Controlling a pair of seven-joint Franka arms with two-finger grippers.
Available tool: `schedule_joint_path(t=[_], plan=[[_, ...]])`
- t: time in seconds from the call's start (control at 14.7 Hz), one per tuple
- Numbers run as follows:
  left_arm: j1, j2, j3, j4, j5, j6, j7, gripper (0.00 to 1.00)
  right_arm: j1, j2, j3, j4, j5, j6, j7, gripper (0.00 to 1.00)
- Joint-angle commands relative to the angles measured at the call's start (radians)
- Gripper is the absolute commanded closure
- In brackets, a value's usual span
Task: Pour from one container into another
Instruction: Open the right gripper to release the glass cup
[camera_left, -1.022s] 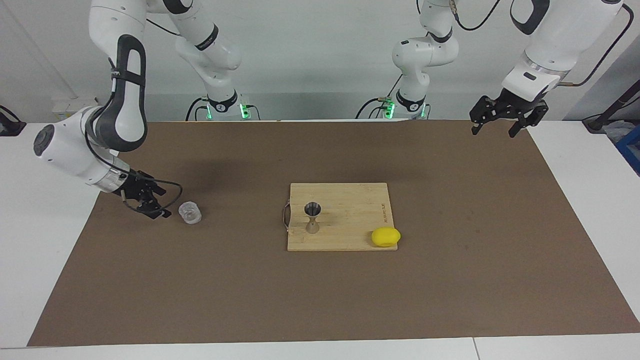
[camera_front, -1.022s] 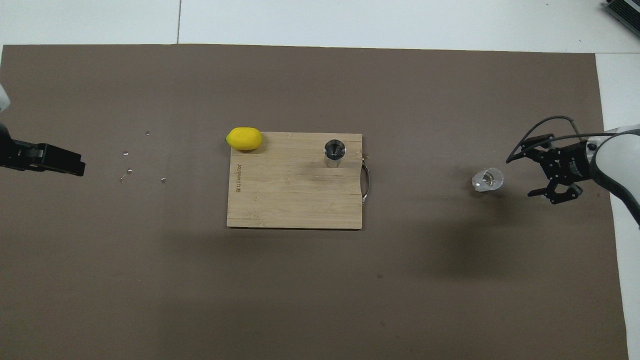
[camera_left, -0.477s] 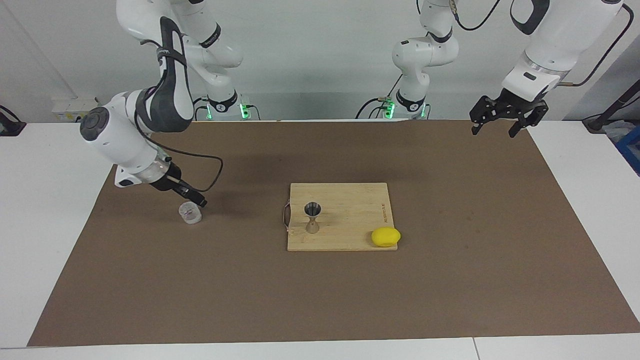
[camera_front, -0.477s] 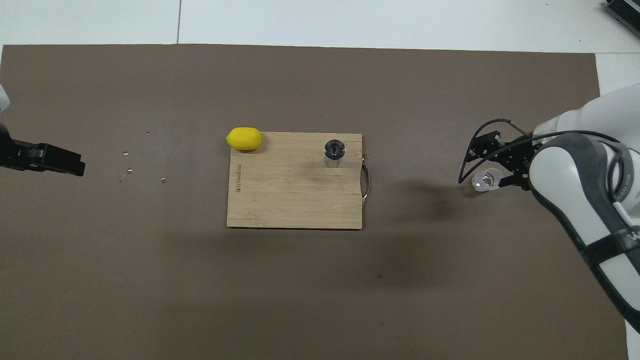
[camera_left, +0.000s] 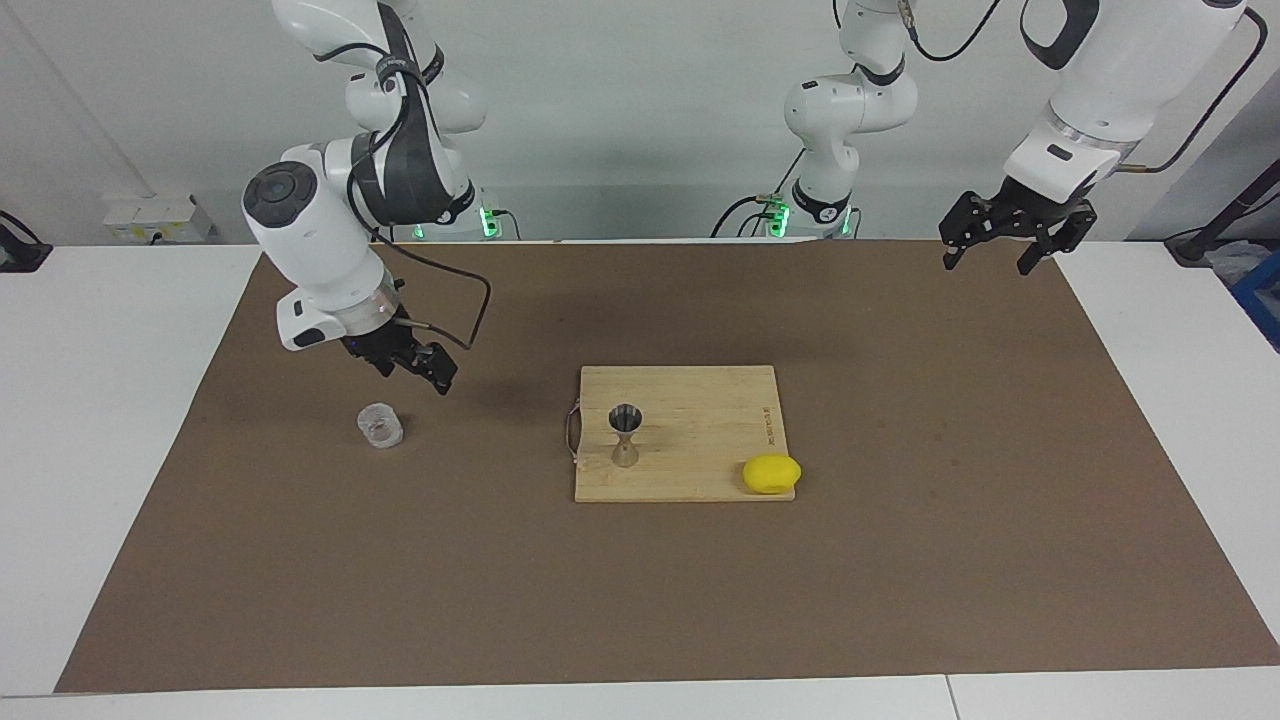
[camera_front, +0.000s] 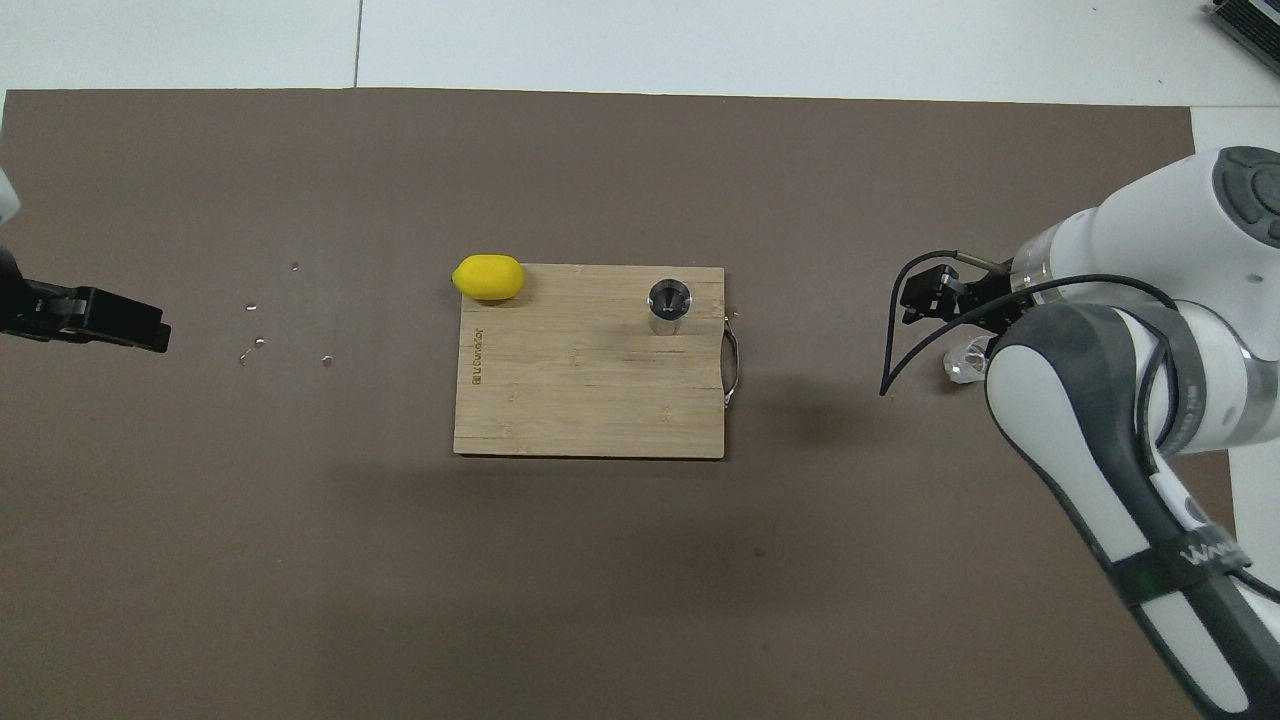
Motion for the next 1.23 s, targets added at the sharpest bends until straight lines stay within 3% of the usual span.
schedule_joint_path(t=[0.0,0.34,0.54,0.89,1.16], plan=[[-0.004,-0.017,0.005,-0.024,0.004,0.009,0.009,0.00,-0.003,-0.011,-0.001,0.119,-0.021,-0.124,-0.040,0.00],[-0.004,-0.017,0.005,-0.024,0.006,0.009,0.009,0.00,-0.011,-0.005,-0.001,0.302,-0.065,-0.265,-0.089,0.00],[-0.004,-0.017,0.006,-0.024,0.006,0.009,0.009,0.00,-0.017,-0.008,-0.004,0.355,-0.082,-0.310,-0.106,0.00],[-0.004,-0.017,0.005,-0.024,0.006,0.009,0.009,0.00,-0.031,-0.071,-0.005,0.274,-0.075,-0.390,-0.146,0.00],[-0.004,-0.017,0.005,-0.024,0.004,0.009,0.009,0.00,-0.031,-0.120,-0.005,0.172,-0.062,-0.341,-0.155,0.00]])
